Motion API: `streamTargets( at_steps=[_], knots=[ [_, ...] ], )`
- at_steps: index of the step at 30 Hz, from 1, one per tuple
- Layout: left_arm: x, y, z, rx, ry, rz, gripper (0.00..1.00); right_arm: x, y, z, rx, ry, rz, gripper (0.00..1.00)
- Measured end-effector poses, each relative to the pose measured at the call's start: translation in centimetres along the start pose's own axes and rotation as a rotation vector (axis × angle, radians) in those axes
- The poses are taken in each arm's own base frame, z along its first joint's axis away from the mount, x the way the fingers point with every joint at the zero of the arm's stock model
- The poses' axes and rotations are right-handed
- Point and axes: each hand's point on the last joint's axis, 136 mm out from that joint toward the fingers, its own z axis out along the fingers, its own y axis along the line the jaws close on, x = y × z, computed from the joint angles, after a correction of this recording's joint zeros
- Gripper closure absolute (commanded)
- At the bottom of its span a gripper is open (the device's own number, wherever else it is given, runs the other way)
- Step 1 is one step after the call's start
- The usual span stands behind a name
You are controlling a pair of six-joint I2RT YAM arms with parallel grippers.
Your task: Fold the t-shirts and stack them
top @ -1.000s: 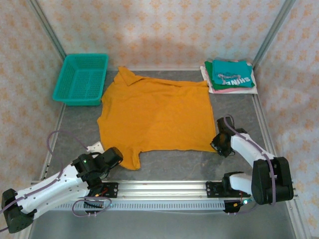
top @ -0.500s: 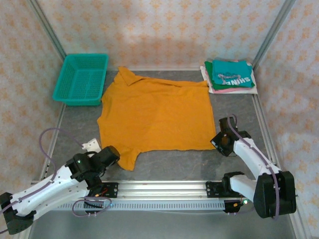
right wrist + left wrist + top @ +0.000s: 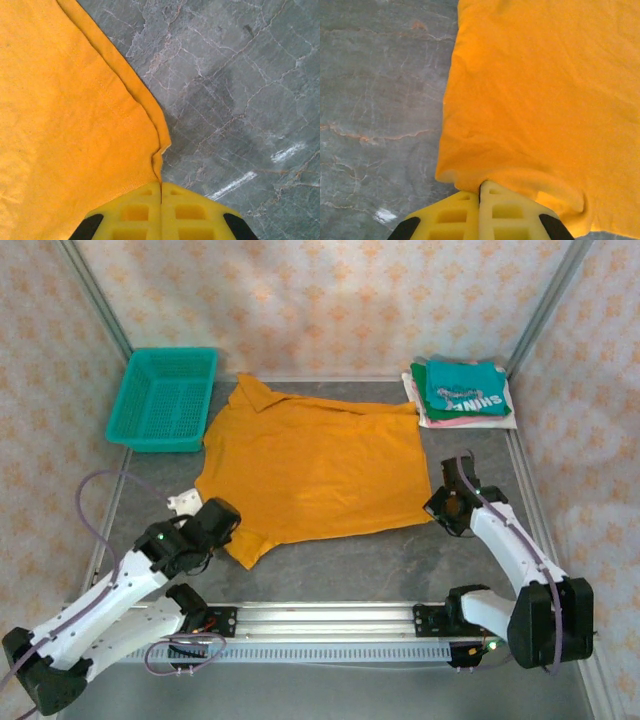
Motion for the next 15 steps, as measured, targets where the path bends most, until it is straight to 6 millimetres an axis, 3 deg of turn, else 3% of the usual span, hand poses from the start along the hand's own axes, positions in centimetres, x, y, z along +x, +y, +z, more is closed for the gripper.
streamTargets(
  at_steps=[5,10,15],
  knots=[
    [-2.2,0.2,1.3,-0.034,0.069,-0.005,1.0,-0.9,0.4,-0.1,0.015,-0.019,-0.032,1.0],
    [-4.6,-2.5,1.4,0.0,0.121,0.131,1.0,-2.1,1.2,-0.3,0.023,-0.041,-0.065,1.0],
    [-6.9,-3.9,1.6,0.027,0.135,0.202,1.0,-2.2,1.2,0.3,0.048,-0.025,-0.094,1.0]
  ],
)
